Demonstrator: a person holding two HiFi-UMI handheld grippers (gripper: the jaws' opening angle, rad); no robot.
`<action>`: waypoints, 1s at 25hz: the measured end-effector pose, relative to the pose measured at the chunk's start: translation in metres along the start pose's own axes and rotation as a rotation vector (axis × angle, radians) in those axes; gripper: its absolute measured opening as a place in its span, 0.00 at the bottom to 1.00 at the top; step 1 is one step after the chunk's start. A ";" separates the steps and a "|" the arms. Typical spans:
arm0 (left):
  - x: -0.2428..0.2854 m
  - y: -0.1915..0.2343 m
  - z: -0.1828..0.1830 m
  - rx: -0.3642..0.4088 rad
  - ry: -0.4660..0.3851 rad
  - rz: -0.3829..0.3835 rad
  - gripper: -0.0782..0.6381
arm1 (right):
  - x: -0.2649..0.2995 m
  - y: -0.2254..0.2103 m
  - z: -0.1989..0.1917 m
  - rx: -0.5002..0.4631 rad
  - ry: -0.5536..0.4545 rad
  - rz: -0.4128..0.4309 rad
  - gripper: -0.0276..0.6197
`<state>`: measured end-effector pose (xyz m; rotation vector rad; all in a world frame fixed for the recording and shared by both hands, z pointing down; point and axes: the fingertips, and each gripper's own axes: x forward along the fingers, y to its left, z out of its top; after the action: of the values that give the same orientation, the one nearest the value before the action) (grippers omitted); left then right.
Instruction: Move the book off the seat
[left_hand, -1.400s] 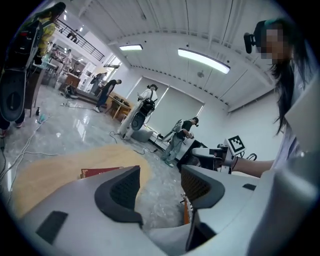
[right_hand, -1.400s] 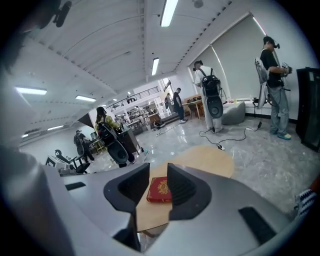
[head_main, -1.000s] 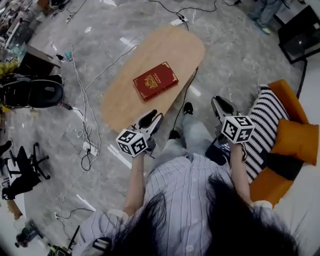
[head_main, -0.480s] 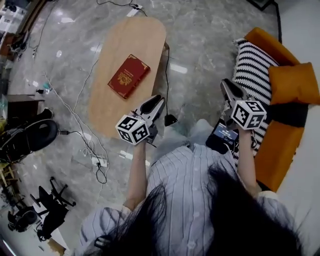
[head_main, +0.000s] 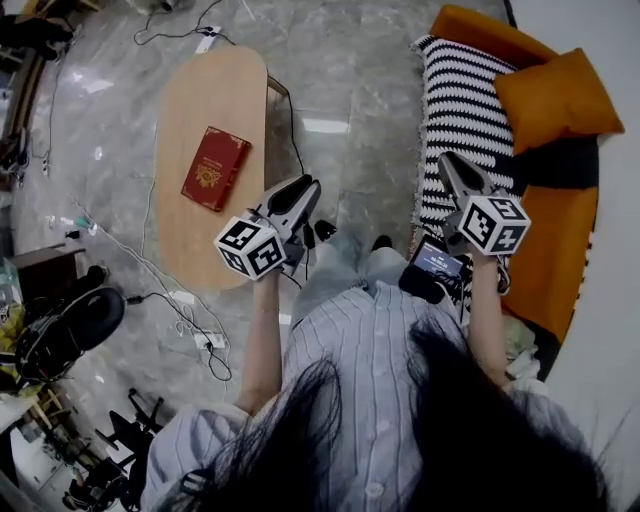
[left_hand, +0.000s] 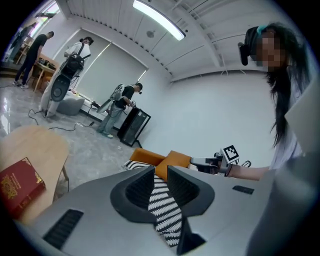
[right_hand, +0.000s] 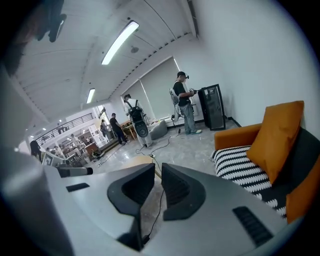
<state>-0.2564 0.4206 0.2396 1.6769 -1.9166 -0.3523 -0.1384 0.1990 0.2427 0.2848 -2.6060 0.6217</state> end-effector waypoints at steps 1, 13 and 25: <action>0.005 -0.007 -0.001 0.002 0.005 -0.010 0.23 | -0.007 -0.004 -0.002 0.007 -0.005 -0.004 0.13; 0.035 -0.103 -0.050 0.021 0.037 -0.074 0.23 | -0.088 -0.028 -0.040 0.001 -0.040 0.018 0.12; 0.051 -0.133 -0.059 0.056 0.056 -0.092 0.23 | -0.115 -0.046 -0.044 -0.013 -0.064 0.026 0.12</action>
<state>-0.1161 0.3570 0.2276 1.7962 -1.8284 -0.2864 -0.0078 0.1902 0.2415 0.2717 -2.6777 0.6135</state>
